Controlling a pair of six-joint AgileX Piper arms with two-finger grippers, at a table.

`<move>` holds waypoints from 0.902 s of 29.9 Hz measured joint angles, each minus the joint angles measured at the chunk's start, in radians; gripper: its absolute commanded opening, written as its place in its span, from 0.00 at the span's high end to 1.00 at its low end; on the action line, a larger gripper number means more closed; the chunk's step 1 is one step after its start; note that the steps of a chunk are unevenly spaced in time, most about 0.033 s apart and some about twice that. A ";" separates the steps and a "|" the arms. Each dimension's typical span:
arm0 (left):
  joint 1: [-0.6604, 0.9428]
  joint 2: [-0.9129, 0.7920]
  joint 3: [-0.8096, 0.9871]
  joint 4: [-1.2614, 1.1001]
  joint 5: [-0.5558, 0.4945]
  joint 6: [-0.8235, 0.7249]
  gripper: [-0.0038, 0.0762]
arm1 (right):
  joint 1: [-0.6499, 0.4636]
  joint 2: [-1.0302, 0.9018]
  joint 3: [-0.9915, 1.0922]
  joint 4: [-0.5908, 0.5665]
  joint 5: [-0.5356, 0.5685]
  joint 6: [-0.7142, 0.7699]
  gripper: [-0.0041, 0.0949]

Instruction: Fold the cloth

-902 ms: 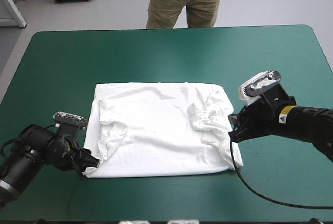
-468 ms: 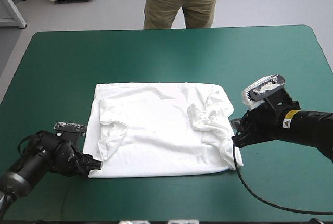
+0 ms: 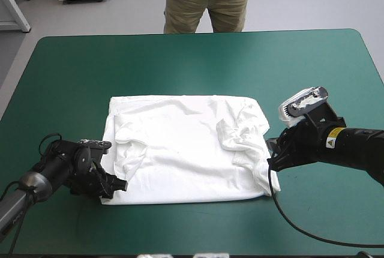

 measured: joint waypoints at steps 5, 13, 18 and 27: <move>0.000 0.002 -0.002 -0.020 0.002 0.016 0.83 | 0.000 0.000 0.006 -0.022 0.022 0.012 0.47; -0.002 0.003 -0.002 -0.065 -0.002 0.029 0.96 | 0.000 -0.001 0.217 -0.077 0.012 0.092 0.45; -0.002 0.003 -0.002 -0.065 -0.002 0.039 0.96 | 0.000 0.011 0.380 -0.077 -0.068 0.105 0.37; -0.002 0.003 -0.002 -0.067 -0.002 0.071 0.96 | 0.000 0.110 0.468 -0.009 -0.181 0.101 0.36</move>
